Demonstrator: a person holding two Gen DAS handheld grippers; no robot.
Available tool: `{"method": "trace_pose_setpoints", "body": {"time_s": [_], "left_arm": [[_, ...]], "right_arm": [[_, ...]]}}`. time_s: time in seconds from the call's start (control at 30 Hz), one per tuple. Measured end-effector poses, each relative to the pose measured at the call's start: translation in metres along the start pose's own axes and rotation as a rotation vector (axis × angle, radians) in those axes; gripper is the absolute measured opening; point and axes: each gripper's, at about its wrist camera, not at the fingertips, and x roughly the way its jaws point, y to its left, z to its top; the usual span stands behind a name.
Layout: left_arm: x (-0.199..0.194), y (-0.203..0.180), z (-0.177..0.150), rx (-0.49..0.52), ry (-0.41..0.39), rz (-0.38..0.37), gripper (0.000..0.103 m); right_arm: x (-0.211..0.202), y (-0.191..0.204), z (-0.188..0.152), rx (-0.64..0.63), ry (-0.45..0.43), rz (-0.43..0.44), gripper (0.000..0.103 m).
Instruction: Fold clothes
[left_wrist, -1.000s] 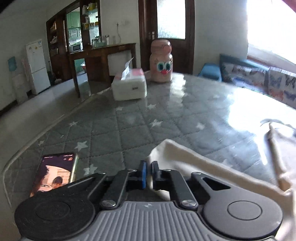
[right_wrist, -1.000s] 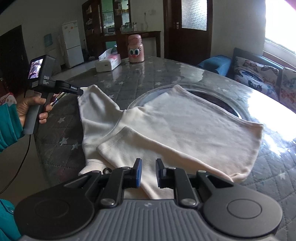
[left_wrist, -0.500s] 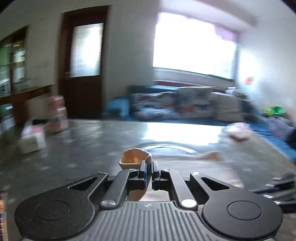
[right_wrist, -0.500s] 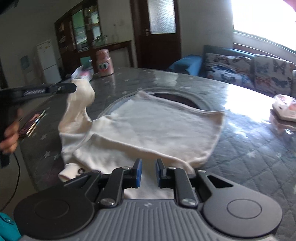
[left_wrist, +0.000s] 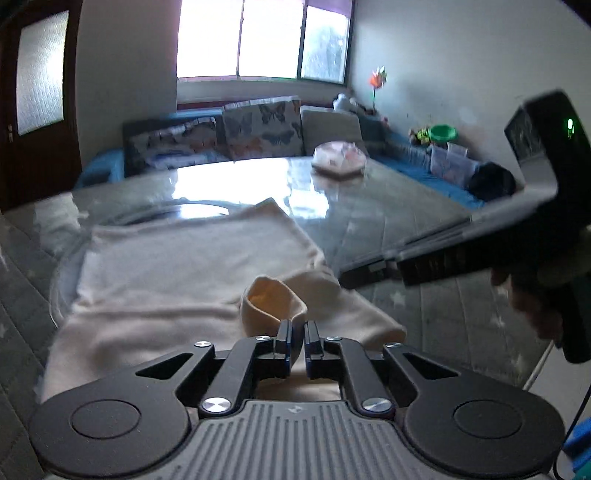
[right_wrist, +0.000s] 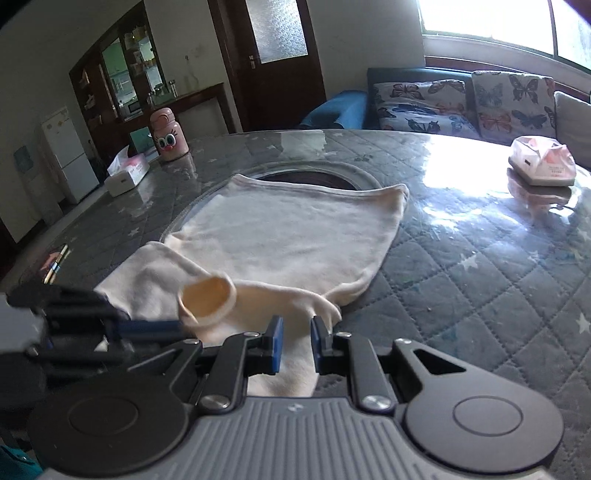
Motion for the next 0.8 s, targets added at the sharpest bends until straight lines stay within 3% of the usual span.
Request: {"method": "trace_pose_setpoints", "body": {"time_s": [0.1, 0.17, 0.23, 0.33, 0.57, 0.67, 0.73, 0.8], "left_arm": [[-0.010, 0.008, -0.003, 0.019, -0.003, -0.019, 0.020], [-0.021, 0.010, -0.004, 0.050, -0.029, -0.012, 0.039], [-0.031, 0.014, -0.001, 0.071, -0.044, -0.003, 0.047], [-0.041, 0.031, 0.000, 0.093, -0.064, 0.051, 0.047], [-0.031, 0.092, 0.005, -0.004, -0.033, 0.158, 0.045], [-0.022, 0.106, 0.005, -0.028, -0.019, 0.176, 0.038], [-0.017, 0.114, 0.003, -0.040, -0.006, 0.187, 0.033], [-0.013, 0.120, 0.001, -0.048, 0.010, 0.199, 0.030]], "right_arm": [[0.004, 0.006, 0.004, 0.007, 0.005, 0.032, 0.015], [0.007, 0.012, 0.006, 0.012, 0.011, 0.066, 0.016], [0.010, 0.018, 0.007, 0.014, 0.017, 0.096, 0.016], [0.016, 0.025, 0.007, 0.024, 0.029, 0.116, 0.028], [0.039, 0.032, 0.006, 0.043, 0.052, 0.058, 0.029], [0.052, 0.031, 0.006, 0.039, 0.079, 0.055, 0.025], [0.055, 0.036, 0.007, 0.006, 0.079, 0.025, 0.009], [0.047, 0.038, 0.010, -0.016, 0.055, 0.002, 0.004]]}}
